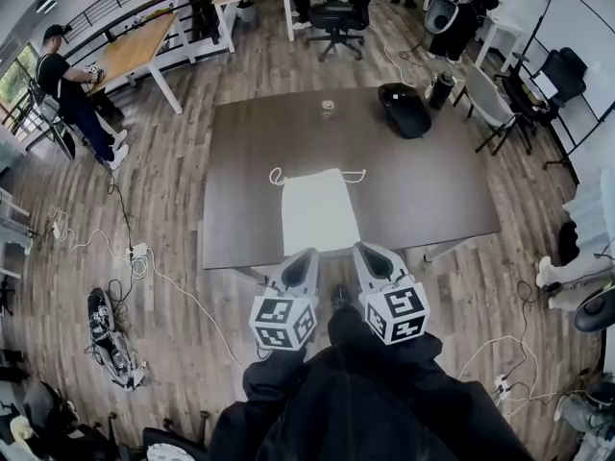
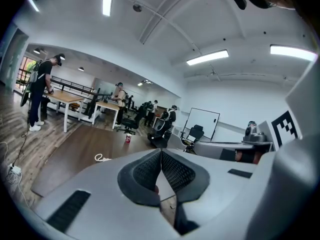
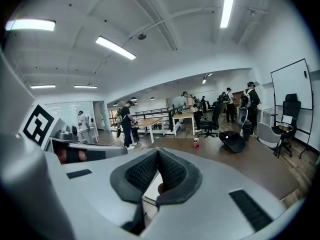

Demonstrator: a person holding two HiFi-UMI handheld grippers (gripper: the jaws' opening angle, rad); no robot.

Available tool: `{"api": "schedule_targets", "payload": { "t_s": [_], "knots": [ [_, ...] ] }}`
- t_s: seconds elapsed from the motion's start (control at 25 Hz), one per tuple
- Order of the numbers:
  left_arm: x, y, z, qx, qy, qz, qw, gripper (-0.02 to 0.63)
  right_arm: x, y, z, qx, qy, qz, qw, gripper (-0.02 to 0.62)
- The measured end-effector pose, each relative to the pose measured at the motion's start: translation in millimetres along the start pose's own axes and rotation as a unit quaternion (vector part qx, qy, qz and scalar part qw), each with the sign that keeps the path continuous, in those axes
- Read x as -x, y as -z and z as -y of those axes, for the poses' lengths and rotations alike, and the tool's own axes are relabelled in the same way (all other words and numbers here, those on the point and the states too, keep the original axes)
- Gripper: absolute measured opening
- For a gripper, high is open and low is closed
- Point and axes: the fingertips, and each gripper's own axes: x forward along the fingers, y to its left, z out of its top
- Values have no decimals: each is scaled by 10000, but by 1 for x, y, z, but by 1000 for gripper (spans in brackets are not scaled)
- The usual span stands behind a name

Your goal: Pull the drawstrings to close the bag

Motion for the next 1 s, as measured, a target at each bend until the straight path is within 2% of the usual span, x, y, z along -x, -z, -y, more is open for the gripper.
{"api": "schedule_targets", "payload": {
  "t_s": [0.28, 0.44, 0.72, 1.0],
  "knots": [
    [-122, -48, -24, -13, -42, -106, 9999, 33, -88, -41, 88, -48, -103, -99, 9999, 21],
    [-166, -57, -40, 50, -169, -206, 9996, 33, -122, -46, 127, -136, -127, -232, 9996, 21],
    [-200, -46, -87, 257, -478, -516, 9972, 34, -172, -38, 148, -246, -261, -533, 9979, 21],
    [-211, -24, -126, 237, -668, -906, 9934, 34, -199, -18, 153, -218, -369, -886, 9951, 21]
  ]
}}
